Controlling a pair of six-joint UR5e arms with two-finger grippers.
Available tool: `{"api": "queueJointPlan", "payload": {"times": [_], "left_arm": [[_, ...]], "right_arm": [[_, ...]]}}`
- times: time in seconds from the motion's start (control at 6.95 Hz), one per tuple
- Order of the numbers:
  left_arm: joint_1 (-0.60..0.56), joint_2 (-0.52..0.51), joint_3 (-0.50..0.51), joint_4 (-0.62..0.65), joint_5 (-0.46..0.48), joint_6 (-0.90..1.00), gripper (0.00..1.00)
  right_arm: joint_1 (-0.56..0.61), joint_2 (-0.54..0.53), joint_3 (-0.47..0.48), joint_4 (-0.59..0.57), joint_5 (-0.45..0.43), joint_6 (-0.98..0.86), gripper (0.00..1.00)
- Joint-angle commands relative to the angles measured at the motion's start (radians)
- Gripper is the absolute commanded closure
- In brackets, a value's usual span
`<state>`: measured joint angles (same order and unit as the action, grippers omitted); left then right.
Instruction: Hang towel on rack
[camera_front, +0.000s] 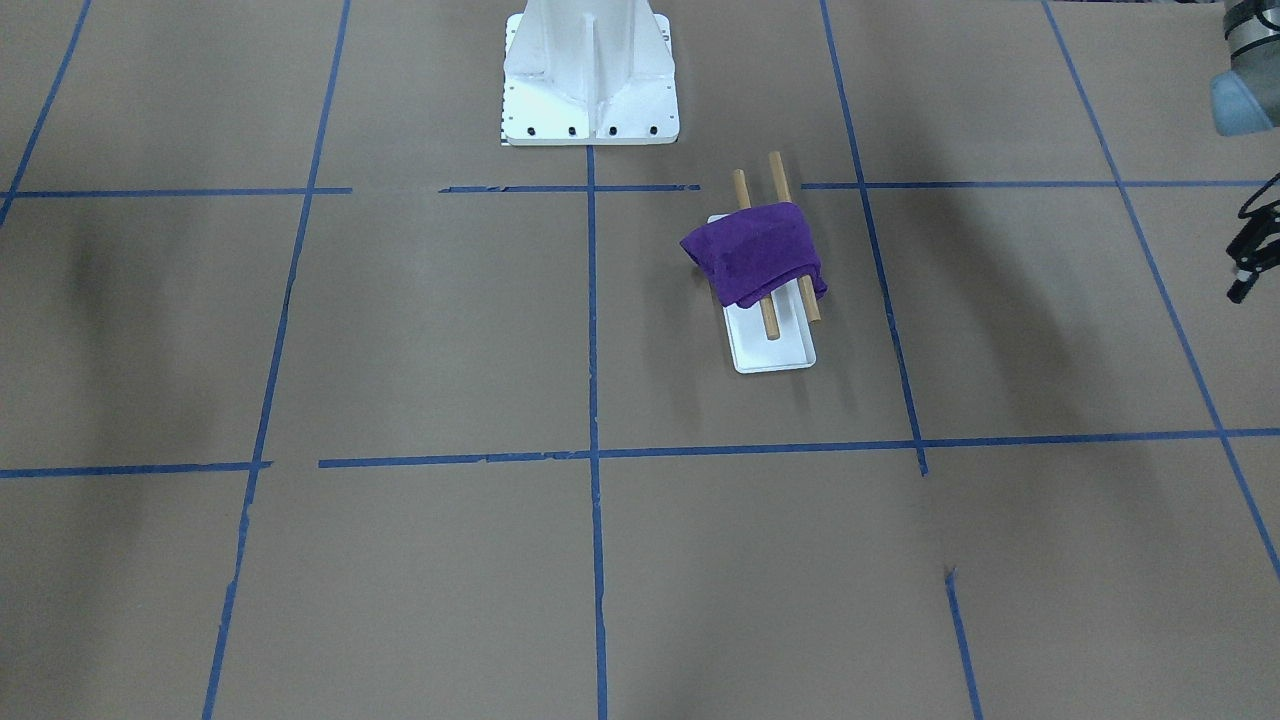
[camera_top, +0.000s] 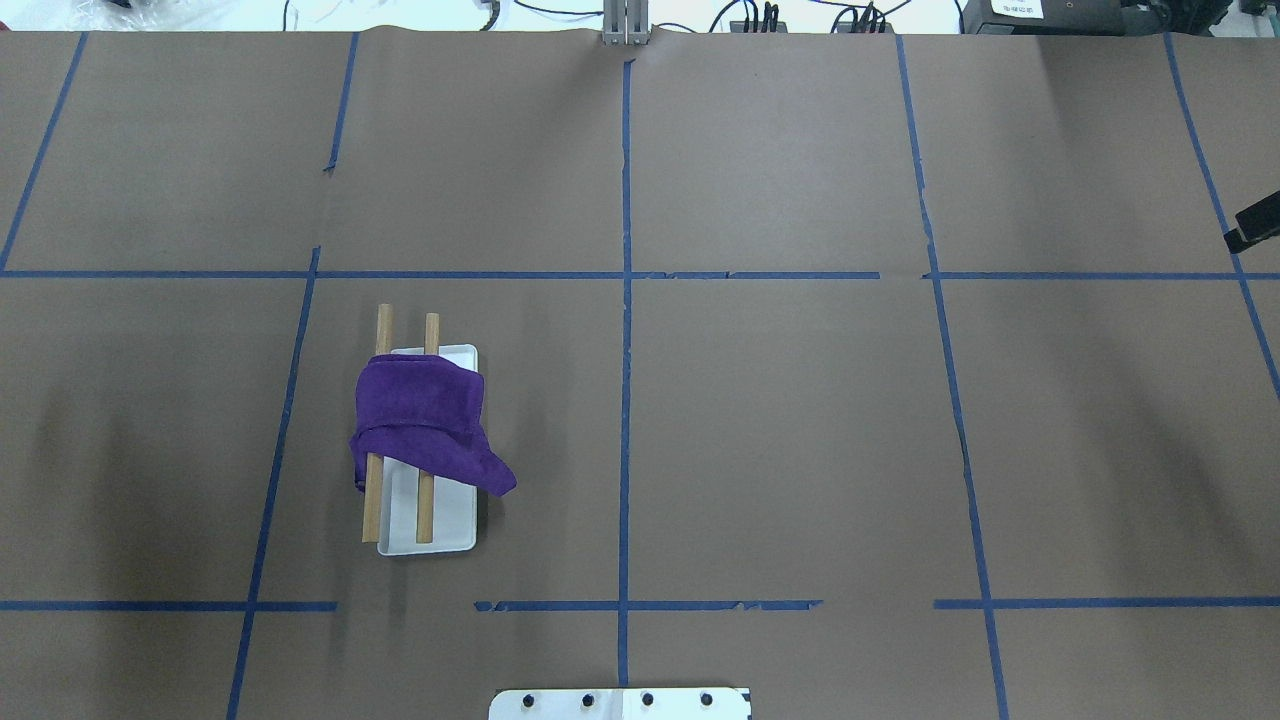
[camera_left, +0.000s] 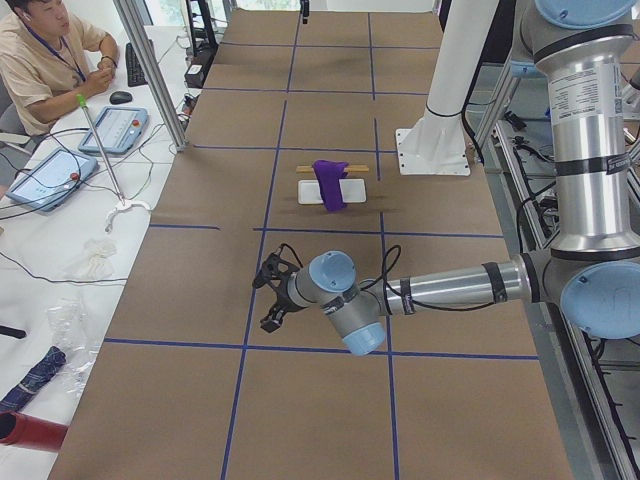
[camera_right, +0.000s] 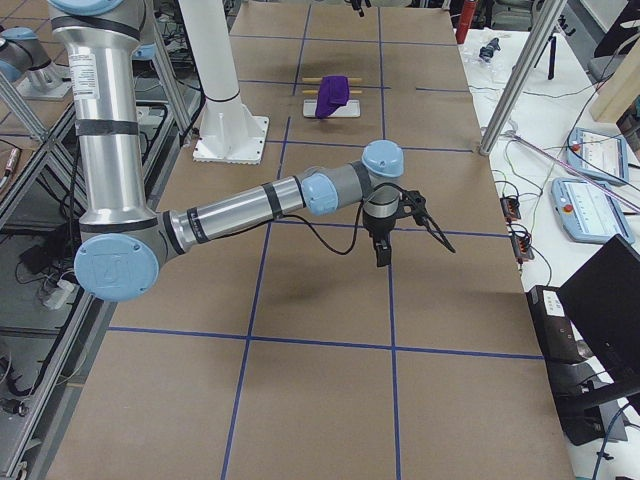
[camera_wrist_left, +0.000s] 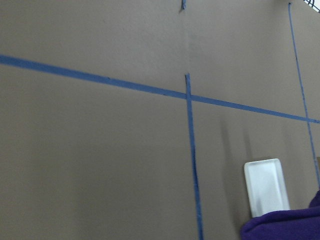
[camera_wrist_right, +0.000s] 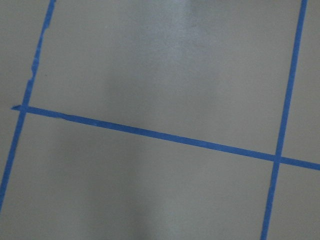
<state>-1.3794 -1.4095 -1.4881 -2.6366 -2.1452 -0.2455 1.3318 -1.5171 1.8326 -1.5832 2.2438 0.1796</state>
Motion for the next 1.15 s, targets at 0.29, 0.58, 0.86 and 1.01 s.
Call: {"api": "queueJointPlan", "payload": {"times": [0.29,0.58,0.86,1.01], "left_arm": [[-0.179,-0.039,-0.211,0.741,-0.177,0.398,0.0],[-0.179,-0.034,-0.205,0.754,-0.179,0.408,0.0],[-0.181,0.016,-0.222,0.751,-0.18,0.408,0.0],[-0.176,0.023,-0.213,0.751,-0.18,0.41,0.0]], "right_arm": [[0.059,-0.003,-0.073,-0.018,0.051,-0.08,0.0],[0.063,-0.006,-0.073,-0.009,0.051,-0.081,0.0],[0.063,-0.018,-0.072,-0.008,0.046,-0.081,0.0],[0.061,-0.038,-0.072,-0.006,0.042,-0.074,0.0]]}}
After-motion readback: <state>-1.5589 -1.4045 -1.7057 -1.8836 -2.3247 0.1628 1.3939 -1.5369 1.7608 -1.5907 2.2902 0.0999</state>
